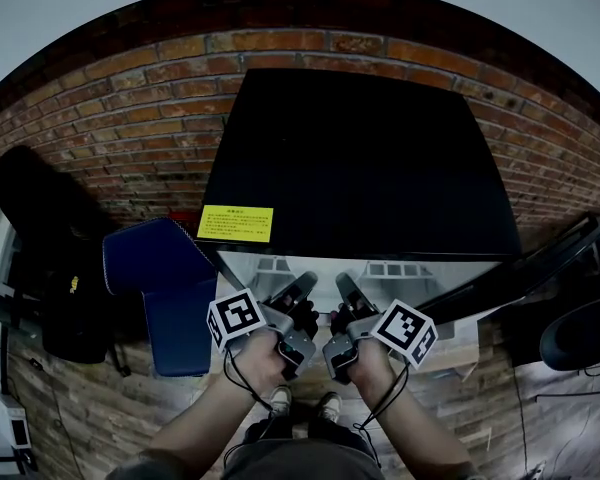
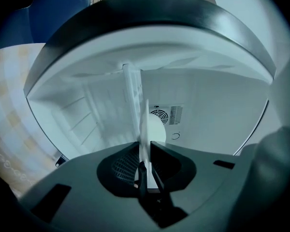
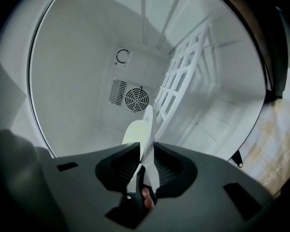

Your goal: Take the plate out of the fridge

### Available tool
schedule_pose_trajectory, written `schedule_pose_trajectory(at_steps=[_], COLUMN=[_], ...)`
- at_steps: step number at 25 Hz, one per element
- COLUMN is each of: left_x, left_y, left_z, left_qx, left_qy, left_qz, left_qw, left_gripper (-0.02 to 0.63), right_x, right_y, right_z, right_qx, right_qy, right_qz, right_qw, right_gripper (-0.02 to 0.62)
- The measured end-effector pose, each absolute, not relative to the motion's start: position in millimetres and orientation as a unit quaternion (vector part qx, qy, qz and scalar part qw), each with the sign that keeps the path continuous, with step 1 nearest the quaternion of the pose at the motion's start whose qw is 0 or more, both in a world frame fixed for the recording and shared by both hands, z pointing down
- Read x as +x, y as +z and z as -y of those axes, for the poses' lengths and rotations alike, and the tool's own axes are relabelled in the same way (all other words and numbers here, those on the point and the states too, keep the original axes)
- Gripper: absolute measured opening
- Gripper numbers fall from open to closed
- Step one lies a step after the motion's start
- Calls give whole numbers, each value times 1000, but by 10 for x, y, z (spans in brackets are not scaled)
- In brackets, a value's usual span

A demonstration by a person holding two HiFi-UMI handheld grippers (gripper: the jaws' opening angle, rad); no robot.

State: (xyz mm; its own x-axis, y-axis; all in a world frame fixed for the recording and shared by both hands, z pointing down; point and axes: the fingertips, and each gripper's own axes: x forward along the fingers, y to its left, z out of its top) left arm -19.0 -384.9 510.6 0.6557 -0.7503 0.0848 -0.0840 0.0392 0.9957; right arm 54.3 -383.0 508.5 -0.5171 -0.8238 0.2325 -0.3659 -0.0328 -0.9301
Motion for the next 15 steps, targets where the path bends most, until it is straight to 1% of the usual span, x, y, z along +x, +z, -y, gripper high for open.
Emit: schedule_pose_trajectory(at_steps=[2, 3, 15], left_x=[-178, -176, -162], left_y=[5089, 5084, 5061], left_z=[3842, 3838, 3664], left_qx=[641, 639, 628], left_qy=[-257, -256, -256], left_qz=[323, 324, 316], left_qw=[646, 649, 663], left_gripper=[70, 43, 31], right_x=[538, 534, 538], right_y=[5067, 5061, 4962], right_z=[3825, 3820, 3675], right_qx=[-448, -449, -442], right_qy=[-564, -566, -578], right_qz=[-663, -661, -651], right_qw=[204, 204, 214], right_gripper=[75, 58, 38])
